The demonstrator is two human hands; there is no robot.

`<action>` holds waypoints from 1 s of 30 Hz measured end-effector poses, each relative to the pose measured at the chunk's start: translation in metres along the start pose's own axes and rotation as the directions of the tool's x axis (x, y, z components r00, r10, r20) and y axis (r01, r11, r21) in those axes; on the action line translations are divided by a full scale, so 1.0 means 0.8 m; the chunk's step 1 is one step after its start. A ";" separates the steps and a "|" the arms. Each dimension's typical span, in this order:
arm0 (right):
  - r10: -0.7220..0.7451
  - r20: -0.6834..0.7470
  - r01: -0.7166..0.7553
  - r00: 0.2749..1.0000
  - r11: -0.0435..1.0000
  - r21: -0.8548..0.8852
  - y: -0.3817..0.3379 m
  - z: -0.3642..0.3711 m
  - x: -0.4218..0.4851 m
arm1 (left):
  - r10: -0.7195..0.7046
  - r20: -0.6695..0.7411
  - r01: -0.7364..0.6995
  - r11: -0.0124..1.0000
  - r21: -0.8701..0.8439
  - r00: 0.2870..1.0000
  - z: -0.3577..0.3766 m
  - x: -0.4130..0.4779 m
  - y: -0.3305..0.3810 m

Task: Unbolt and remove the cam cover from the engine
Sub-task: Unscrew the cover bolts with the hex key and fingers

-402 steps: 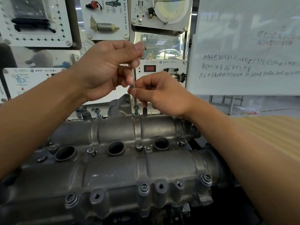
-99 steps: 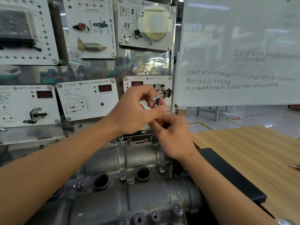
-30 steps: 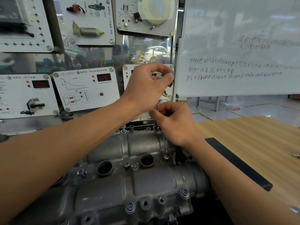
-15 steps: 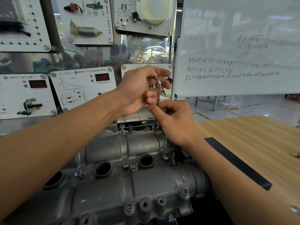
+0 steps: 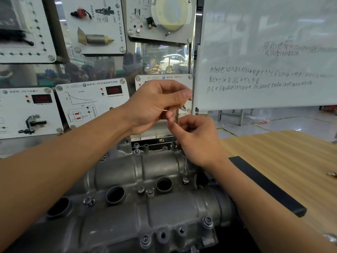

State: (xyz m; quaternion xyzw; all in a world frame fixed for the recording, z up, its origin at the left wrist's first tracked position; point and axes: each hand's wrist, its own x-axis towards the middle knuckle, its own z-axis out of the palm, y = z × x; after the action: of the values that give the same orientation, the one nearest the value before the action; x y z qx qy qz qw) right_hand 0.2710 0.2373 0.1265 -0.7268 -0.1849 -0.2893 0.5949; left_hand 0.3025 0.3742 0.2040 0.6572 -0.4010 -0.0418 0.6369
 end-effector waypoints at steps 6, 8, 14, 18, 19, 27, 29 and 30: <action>0.002 0.019 -0.002 1.000 1.000 0.023 0.000 0.001 0.000 | 0.003 -0.271 0.045 0.984 0.171 0.963 0.019 0.001 -0.009; -0.002 0.019 0.001 1.000 1.000 0.025 0.001 0.002 0.000 | -0.016 -0.315 0.076 0.981 0.178 0.949 0.024 0.002 -0.009; -0.010 0.034 0.010 0.999 1.000 0.004 0.004 0.001 0.001 | -0.169 -0.419 0.236 0.965 0.112 0.892 0.033 0.009 -0.002; -0.007 0.021 0.007 1.000 1.000 0.005 0.005 0.001 0.002 | -0.338 -0.314 0.335 0.940 -0.065 0.887 0.023 0.012 0.006; -0.004 0.016 0.004 1.000 1.000 0.006 0.005 0.002 0.002 | -0.352 -0.268 0.334 0.936 -0.112 0.897 0.018 0.011 0.006; -0.010 0.012 0.010 1.000 1.000 0.015 0.006 0.000 0.001 | -0.240 0.107 0.255 0.952 -0.169 0.965 -0.009 -0.005 0.001; 0.005 0.004 -0.006 1.000 1.000 0.028 0.005 0.000 0.001 | -0.217 0.145 0.241 0.954 -0.180 0.965 -0.012 -0.007 0.003; 0.010 -0.001 -0.010 1.000 1.000 0.030 0.004 0.000 0.001 | -0.202 0.150 0.228 0.958 -0.177 0.968 -0.013 -0.008 0.004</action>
State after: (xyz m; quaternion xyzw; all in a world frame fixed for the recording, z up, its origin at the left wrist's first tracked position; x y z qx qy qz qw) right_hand 0.2735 0.2369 0.1244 -0.7185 -0.1853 -0.2842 0.6071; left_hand 0.3030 0.3866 0.2057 0.6281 -0.3619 -0.1923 0.6614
